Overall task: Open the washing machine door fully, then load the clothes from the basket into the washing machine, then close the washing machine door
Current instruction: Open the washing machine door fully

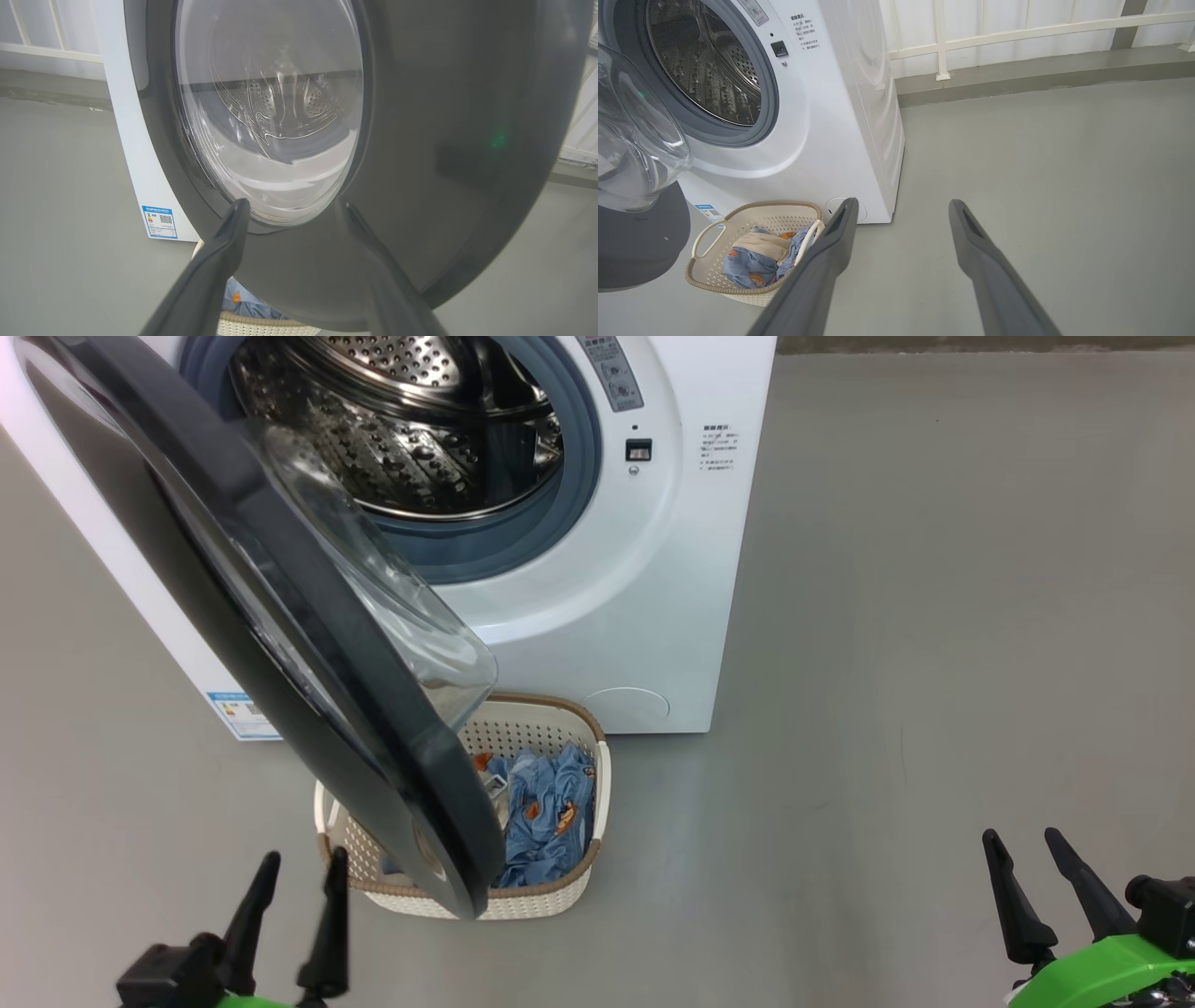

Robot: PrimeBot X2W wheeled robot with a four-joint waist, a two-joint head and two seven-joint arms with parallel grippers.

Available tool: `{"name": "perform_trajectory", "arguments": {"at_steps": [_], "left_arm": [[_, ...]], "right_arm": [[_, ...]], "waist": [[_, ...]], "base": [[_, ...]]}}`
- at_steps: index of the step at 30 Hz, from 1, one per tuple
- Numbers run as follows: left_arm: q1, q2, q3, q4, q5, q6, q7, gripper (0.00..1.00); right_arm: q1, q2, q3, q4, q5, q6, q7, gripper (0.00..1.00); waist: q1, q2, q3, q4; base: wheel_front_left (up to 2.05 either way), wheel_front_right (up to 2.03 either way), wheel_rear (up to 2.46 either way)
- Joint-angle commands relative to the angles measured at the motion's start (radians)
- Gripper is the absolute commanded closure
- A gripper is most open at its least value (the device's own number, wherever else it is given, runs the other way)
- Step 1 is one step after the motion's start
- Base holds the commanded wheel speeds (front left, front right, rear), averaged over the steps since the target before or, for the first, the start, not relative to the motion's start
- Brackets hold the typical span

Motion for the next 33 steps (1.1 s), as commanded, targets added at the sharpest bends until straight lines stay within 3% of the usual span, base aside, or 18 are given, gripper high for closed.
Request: {"name": "perform_trajectory", "arguments": {"at_steps": [1,2,3,10,16,20,24,29,33], "left_arm": [[-0.048,0.012,0.041,-0.026,0.004,-0.002,-0.006,0.65],[-0.049,0.011,0.044,-0.03,0.005,-0.002,-0.006,0.98],[-0.05,0.009,0.047,-0.036,0.005,-0.002,-0.006,1.0],[-0.083,-0.01,0.134,-0.16,-0.005,-0.002,-0.006,1.0],[-0.116,-0.031,0.171,-0.42,0.022,-0.002,-0.006,1.0],[-0.116,-0.046,0.085,-0.568,-0.016,-0.002,-0.006,1.0],[-0.1,-0.051,-0.049,-0.618,-0.027,-0.002,-0.006,1.0],[-0.092,-0.058,-0.229,-0.575,-0.065,-0.002,-0.005,1.0],[-0.1,-0.062,-0.291,-0.488,-0.095,-0.002,-0.005,1.0]], "right_arm": [[0.012,-0.015,0.013,-0.026,-0.009,0.002,-0.012,0.0],[0.013,-0.014,0.013,-0.027,-0.009,0.002,-0.012,0.0],[0.014,-0.014,0.011,-0.028,-0.008,0.002,-0.012,0.0],[0.025,-0.008,-0.007,-0.041,-0.011,0.002,-0.012,0.0],[0.027,-0.009,-0.008,-0.051,-0.011,0.002,-0.012,0.0],[0.025,-0.01,-0.013,-0.059,-0.012,0.002,-0.012,0.0],[0.023,-0.01,-0.018,-0.063,-0.015,0.002,-0.012,0.0],[0.021,-0.009,-0.022,-0.063,-0.013,0.002,-0.012,0.0],[0.017,-0.004,-0.019,-0.065,-0.015,0.002,-0.012,0.0]], "waist": [[0.0,0.0,-0.001,0.0],[0.0,0.0,-0.002,0.001],[0.0,0.0,-0.004,0.003],[0.0,0.0,-0.008,0.022],[0.0,0.0,-0.005,0.029],[0.0,0.0,0.001,0.029],[0.0,0.0,0.009,0.028],[0.0,0.0,0.02,0.024],[0.0,0.0,0.026,0.021]], "base": [[0.0,0.0,0.0],[0.0,0.0,0.0],[0.0,0.0,0.0],[0.0,0.0,0.0],[0.0,0.0,0.0],[0.0,0.0,0.0],[0.0,0.0,0.0],[0.0,0.0,0.0],[0.0,0.0,0.0]]}}
